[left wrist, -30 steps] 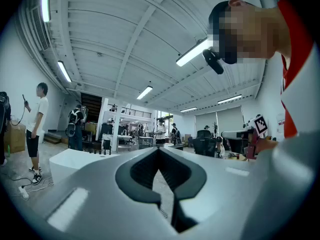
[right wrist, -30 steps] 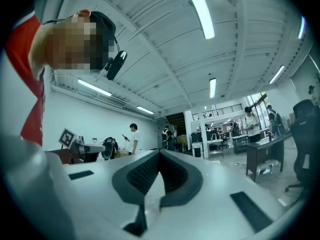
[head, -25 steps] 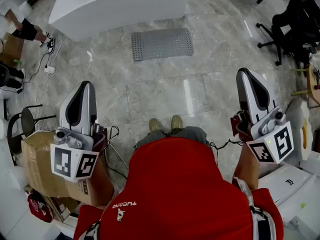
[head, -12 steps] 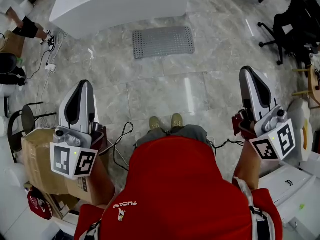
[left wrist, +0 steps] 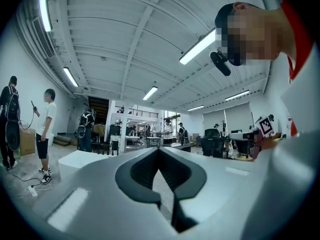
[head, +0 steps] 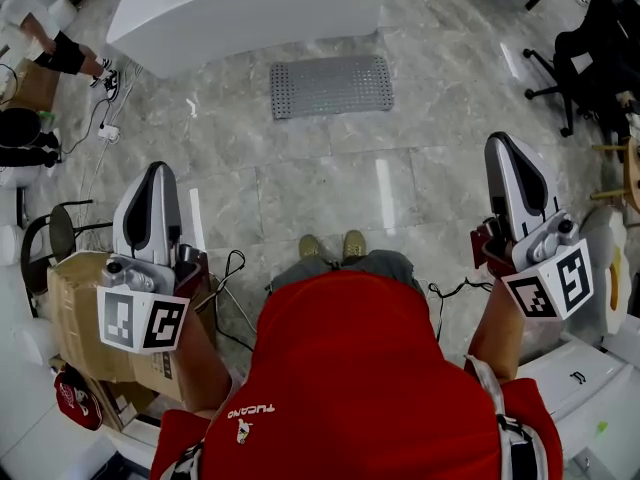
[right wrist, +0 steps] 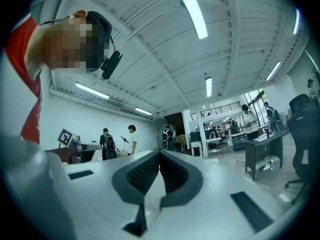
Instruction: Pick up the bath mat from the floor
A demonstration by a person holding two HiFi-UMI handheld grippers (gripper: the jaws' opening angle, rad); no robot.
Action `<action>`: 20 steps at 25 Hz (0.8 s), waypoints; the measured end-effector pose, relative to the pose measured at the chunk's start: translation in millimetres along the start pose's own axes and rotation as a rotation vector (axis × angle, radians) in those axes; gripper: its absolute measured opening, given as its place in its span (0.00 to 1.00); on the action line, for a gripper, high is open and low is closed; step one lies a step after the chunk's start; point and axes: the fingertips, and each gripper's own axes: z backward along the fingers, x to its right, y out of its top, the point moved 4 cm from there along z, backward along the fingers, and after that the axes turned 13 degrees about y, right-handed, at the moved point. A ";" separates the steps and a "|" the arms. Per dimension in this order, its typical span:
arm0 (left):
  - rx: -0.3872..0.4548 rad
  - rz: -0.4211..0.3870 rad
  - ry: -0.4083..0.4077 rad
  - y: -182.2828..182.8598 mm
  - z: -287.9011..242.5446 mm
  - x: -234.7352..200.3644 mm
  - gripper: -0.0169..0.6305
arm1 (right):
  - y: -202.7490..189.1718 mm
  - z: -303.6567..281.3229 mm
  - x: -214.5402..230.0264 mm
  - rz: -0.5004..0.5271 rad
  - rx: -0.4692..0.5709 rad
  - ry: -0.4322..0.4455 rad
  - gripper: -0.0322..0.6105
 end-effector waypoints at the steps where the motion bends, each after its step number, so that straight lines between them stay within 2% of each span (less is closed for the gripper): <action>1: 0.001 -0.003 0.003 1.2 -1.1 4.1 0.03 | -0.2 2.9 3.8 -0.001 0.001 0.002 0.05; 10: -0.002 -0.033 0.025 2.5 -7.2 34.7 0.03 | -5.6 22.7 33.3 -0.003 0.004 0.018 0.05; 20: 0.003 -0.035 0.050 0.7 -24.5 28.9 0.03 | -10.0 8.9 48.6 0.007 -0.017 0.033 0.05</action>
